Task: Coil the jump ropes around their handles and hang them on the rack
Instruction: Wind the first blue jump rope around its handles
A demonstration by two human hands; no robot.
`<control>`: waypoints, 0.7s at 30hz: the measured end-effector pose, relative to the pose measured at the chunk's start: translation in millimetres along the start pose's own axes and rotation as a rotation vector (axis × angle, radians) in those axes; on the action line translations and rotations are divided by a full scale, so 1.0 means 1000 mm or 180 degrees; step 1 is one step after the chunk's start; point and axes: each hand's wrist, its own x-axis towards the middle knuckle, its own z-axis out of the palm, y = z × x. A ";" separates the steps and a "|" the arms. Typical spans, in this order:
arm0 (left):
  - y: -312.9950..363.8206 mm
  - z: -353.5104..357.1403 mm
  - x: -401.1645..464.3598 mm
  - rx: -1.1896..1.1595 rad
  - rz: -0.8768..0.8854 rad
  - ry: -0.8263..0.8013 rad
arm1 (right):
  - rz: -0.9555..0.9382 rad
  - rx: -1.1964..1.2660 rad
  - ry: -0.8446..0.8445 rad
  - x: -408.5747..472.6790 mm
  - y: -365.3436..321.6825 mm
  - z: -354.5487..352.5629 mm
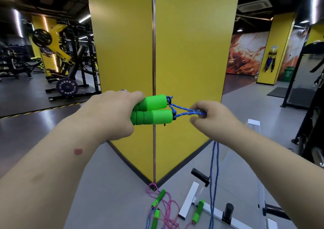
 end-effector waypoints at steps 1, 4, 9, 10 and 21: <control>0.002 0.000 0.000 -0.0019 0.0065 -0.0037 | -0.0038 0.0241 -0.0308 -0.001 -0.007 0.001; 0.009 -0.001 0.000 -0.0007 0.0206 -0.0102 | -0.0161 0.0823 -0.0913 -0.001 -0.019 0.003; 0.000 0.002 0.001 -0.0141 0.0104 -0.0052 | -0.0568 -0.0002 -0.0531 -0.003 -0.027 0.005; -0.001 0.003 0.000 -0.0192 0.0074 -0.0099 | -0.0669 -0.0264 -0.0501 -0.004 -0.026 0.005; 0.008 -0.006 -0.011 -0.1315 -0.0170 -0.0210 | -0.0071 -0.0012 -0.0400 0.000 -0.018 0.006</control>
